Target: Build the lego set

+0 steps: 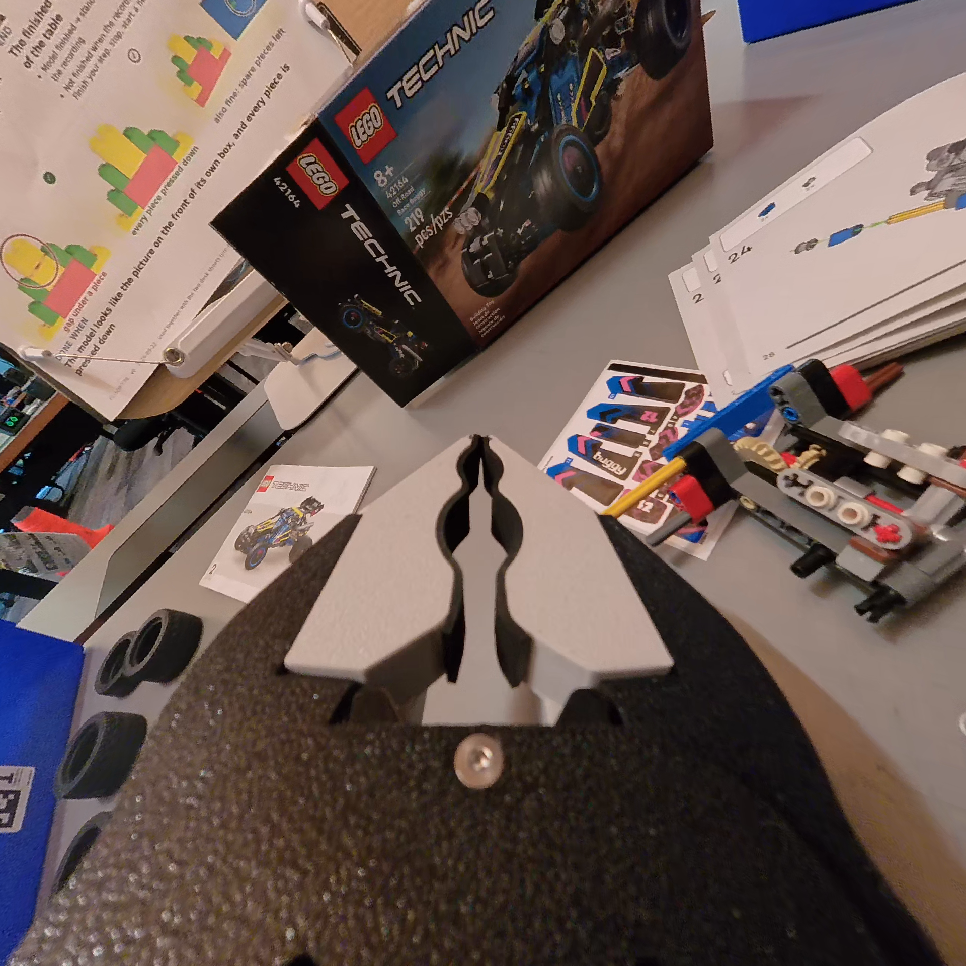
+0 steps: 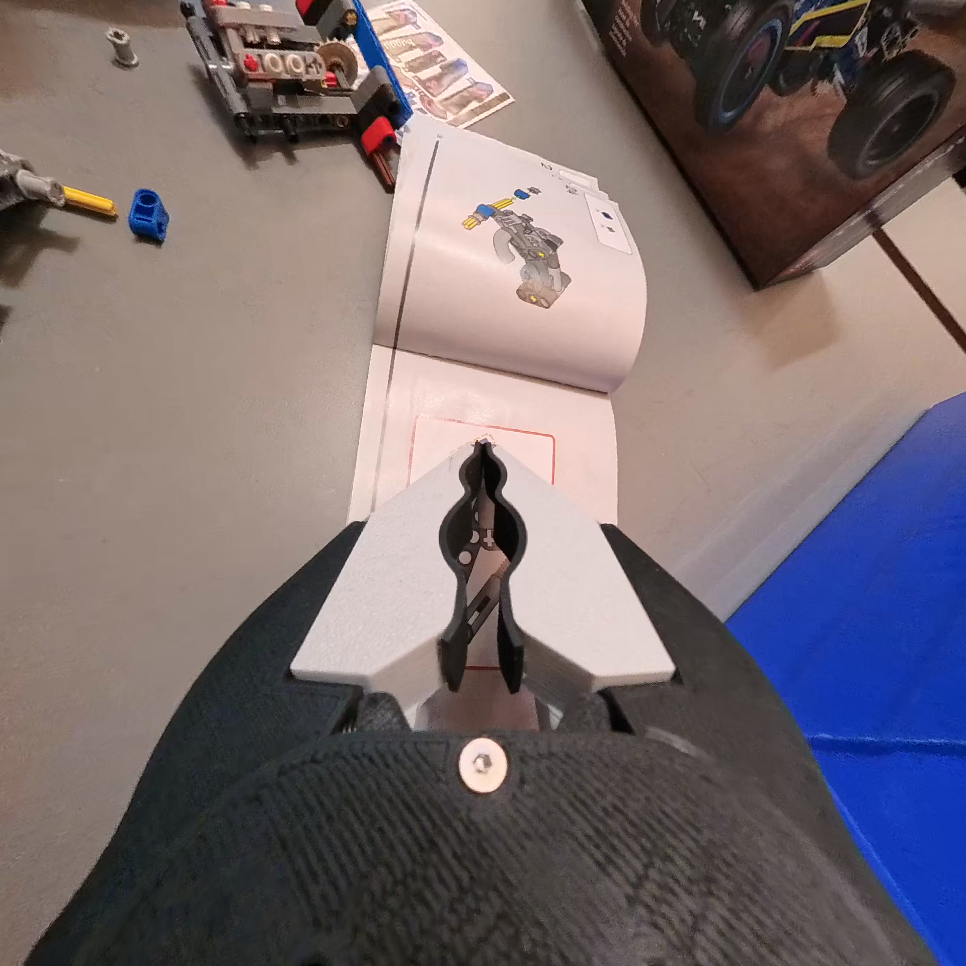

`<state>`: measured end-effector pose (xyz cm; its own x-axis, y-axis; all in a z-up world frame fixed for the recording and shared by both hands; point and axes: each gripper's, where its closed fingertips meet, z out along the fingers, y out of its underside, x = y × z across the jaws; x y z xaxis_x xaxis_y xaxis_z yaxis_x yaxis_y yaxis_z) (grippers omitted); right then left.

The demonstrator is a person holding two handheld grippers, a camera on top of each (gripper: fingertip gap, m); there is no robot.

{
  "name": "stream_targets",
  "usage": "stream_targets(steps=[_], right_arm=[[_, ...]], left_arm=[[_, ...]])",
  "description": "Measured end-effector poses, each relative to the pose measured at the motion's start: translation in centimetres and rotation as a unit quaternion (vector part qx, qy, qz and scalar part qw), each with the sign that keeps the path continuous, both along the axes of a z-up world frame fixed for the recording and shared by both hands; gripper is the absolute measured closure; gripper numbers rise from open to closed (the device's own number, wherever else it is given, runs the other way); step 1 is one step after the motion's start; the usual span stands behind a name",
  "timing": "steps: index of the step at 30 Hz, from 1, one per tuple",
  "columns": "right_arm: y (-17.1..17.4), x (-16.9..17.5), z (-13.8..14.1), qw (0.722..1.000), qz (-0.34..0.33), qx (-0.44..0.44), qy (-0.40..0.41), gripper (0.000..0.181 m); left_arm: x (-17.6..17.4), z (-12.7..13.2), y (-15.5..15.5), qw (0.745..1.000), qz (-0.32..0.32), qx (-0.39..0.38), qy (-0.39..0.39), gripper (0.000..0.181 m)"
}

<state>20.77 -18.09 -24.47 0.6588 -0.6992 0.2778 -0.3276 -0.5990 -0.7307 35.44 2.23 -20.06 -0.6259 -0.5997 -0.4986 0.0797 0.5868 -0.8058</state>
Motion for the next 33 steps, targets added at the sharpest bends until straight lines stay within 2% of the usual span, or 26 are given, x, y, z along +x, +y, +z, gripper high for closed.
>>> stream_targets(steps=[17, 33], right_arm=[[0.08, -0.03, 0.34, 0.995, 0.002, -0.065, -0.074, 0.181], [0.06, -0.08, 0.39, 0.995, 0.006, -0.061, -0.073, 0.181]], left_arm=[[-0.01, -0.48, -0.25, 1.000, -0.001, 0.021, -0.002, 0.181], [-0.13, -0.58, -0.38, 1.000, -0.006, 0.027, -0.003, 0.181]])
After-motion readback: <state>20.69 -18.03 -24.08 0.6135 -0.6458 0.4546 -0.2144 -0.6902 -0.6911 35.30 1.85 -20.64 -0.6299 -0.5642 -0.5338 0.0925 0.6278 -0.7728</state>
